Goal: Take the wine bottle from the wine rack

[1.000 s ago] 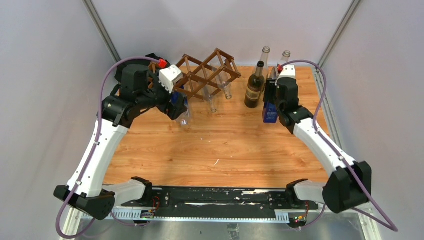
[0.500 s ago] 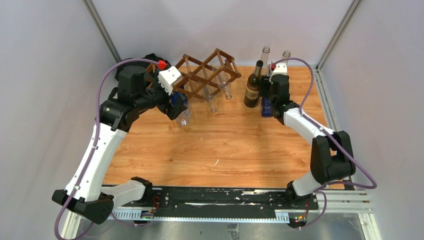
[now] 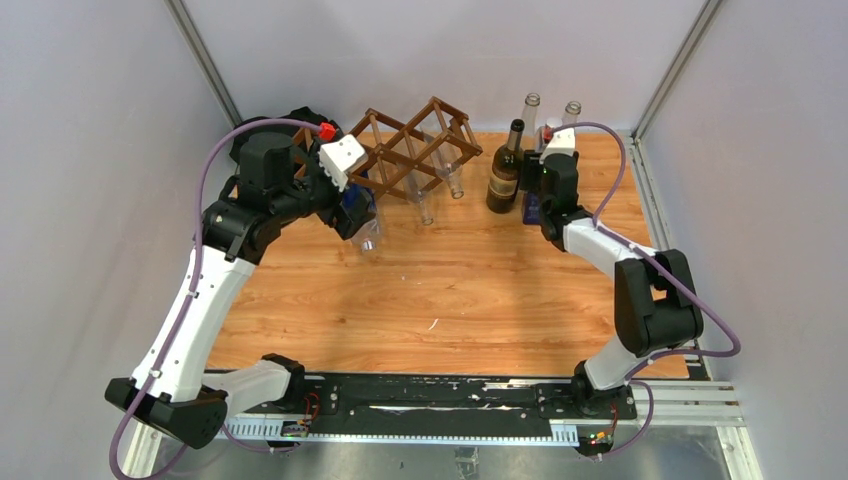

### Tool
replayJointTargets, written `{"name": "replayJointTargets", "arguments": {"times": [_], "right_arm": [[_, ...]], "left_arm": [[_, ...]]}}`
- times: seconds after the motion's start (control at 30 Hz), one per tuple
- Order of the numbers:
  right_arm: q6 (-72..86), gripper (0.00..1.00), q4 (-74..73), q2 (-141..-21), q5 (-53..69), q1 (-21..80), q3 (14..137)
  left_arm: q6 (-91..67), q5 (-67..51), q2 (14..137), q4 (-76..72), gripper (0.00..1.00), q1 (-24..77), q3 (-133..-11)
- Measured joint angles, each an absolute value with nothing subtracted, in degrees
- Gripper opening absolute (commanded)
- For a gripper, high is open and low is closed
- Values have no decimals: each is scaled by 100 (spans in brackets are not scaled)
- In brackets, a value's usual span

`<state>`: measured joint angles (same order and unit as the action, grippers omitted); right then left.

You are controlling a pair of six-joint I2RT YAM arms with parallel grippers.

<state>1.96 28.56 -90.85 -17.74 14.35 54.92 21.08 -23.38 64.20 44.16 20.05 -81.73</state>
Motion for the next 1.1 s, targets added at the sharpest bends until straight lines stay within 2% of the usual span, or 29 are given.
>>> {"name": "replayJointTargets", "arguments": {"times": [0.2, 0.3, 0.77, 1.1], "right_arm": [[180, 58, 3190, -9080, -1780, 1435, 5297], [189, 86, 3336, -9026, -1804, 1435, 5172], [193, 92, 3092, -7719, -1835, 1420, 5035], [1380, 94, 2051, -6335, -1750, 1494, 4886]], "left_arm": [[2123, -2359, 6423, 4383, 100, 2005, -8162], [2123, -2390, 6423, 4379, 100, 2005, -8162], [2099, -2403, 6420, 4401, 100, 2005, -8171], [2073, -2049, 6536, 4687, 100, 1992, -8475]]}}
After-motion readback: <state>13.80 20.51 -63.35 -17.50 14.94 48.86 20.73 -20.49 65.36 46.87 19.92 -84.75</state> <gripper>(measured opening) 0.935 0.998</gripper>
